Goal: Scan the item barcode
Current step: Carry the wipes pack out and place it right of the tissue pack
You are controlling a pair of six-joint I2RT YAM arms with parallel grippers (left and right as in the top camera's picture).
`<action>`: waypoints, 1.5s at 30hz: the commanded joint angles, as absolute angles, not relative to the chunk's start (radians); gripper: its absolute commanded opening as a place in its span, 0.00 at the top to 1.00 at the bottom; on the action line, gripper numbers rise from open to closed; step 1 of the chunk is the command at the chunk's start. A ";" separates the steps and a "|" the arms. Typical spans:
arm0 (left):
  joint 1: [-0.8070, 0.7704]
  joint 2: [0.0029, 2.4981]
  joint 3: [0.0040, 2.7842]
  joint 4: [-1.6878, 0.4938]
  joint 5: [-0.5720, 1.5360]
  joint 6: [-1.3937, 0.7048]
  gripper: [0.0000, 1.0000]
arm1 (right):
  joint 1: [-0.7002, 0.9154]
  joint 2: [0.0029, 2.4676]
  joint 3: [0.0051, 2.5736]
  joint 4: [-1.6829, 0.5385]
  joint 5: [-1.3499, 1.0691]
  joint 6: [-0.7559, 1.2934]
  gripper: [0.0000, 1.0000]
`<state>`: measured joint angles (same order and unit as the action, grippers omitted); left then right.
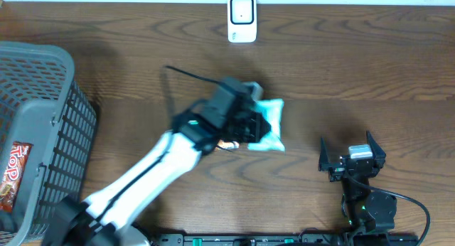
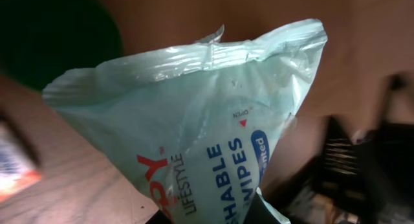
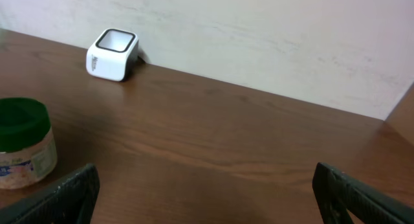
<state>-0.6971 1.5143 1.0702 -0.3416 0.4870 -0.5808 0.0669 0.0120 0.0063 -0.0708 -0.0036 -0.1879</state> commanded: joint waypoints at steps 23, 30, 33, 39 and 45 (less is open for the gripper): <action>-0.883 1.653 1.196 -0.421 0.118 -0.468 0.29 | 0.069 0.007 0.006 -0.075 -0.006 -0.173 0.01; -0.880 1.595 1.195 -0.435 0.056 -0.466 0.57 | 0.069 0.007 0.006 -0.075 -0.006 -0.173 0.01; -0.880 1.636 1.195 -0.447 0.055 -0.495 0.92 | 0.069 0.007 0.006 -0.075 -0.006 -0.173 0.01; -0.880 1.781 1.195 -0.445 0.055 -0.572 0.93 | 0.069 0.007 0.006 -0.075 -0.006 -0.173 0.01; -0.892 1.893 1.195 -0.442 0.065 -0.614 0.93 | 0.069 0.007 0.006 -0.075 -0.006 -0.173 0.01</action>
<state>-0.8810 1.8423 1.1965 -0.4416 0.0719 -0.5739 0.0669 0.0120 0.0063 -0.0708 -0.0036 -0.1879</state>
